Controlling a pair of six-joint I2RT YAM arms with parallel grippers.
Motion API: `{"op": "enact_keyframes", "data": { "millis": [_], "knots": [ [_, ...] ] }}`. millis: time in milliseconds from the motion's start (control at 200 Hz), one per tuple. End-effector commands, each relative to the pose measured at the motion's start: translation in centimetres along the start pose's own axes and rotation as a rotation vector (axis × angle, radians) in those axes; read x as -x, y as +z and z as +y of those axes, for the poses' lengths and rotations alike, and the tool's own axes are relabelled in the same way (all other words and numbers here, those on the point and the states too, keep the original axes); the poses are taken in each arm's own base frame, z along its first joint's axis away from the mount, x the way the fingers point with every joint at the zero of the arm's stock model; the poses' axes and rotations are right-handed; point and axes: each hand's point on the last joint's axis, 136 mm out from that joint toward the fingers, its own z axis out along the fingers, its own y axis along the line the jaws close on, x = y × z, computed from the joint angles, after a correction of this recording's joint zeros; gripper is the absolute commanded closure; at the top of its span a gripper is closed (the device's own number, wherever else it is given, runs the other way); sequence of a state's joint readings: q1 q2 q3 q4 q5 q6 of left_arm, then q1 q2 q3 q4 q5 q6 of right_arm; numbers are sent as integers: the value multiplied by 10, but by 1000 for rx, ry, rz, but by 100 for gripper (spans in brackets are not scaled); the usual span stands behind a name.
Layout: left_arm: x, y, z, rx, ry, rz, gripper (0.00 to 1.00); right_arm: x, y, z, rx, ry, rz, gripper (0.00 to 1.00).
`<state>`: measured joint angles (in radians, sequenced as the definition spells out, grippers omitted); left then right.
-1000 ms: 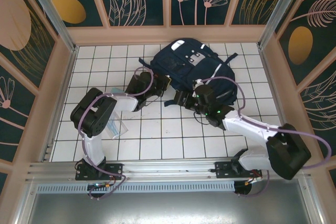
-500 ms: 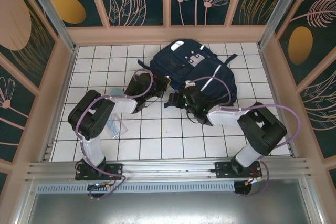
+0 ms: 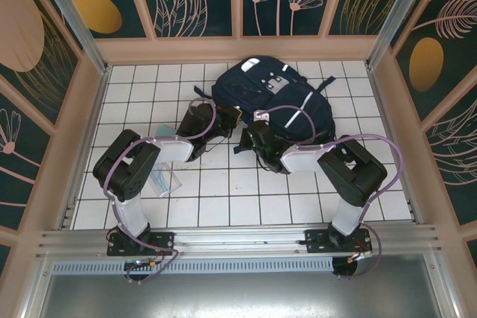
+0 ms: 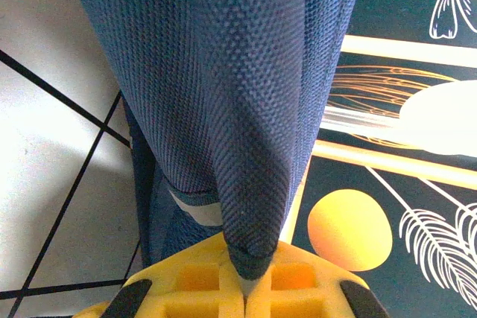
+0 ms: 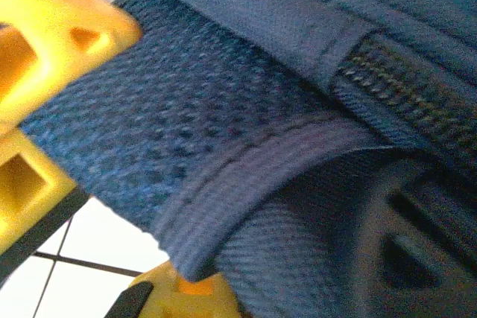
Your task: Pack the student bag
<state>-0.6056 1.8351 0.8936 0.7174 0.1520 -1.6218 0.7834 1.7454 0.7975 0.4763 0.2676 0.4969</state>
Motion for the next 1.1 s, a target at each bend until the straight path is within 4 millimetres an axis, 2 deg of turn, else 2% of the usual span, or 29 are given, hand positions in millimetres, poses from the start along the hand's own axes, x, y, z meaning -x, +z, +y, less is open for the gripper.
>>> {"op": "enact_keyframes", "data": {
  "millis": [0, 125, 235, 495, 600, 831, 896, 906, 921, 1096],
  "knots": [
    [-18, -8, -48, -161, 7, 61, 100, 33, -13, 15, 38, -15, -89, 100],
    [-8, -1, -35, -141, 16, 42, 100, 19, -28, 13, 83, -29, 1, 100],
    [4, 4, -27, -117, 55, 17, 100, -7, -40, 12, 128, -5, 137, 100],
    [17, 15, -26, -116, 107, 22, 100, -62, -67, 6, 180, 63, 464, 100],
    [21, 16, -24, -116, 113, 19, 100, -77, -77, 3, 185, 89, 565, 100],
    [37, 16, -17, -91, 160, 0, 100, -99, -98, -17, 120, 96, 708, 100],
    [46, 17, -4, -54, 183, -2, 100, -102, -105, -23, 108, 102, 737, 100],
    [48, 18, -13, -72, 192, -2, 100, -102, -106, -23, 107, 103, 740, 100],
    [50, 20, -14, -74, 197, 0, 100, -101, -108, -24, 106, 104, 744, 100],
    [74, 30, -12, -59, 289, 26, 100, -101, -122, -39, 60, 96, 772, 100]
  ]
}}
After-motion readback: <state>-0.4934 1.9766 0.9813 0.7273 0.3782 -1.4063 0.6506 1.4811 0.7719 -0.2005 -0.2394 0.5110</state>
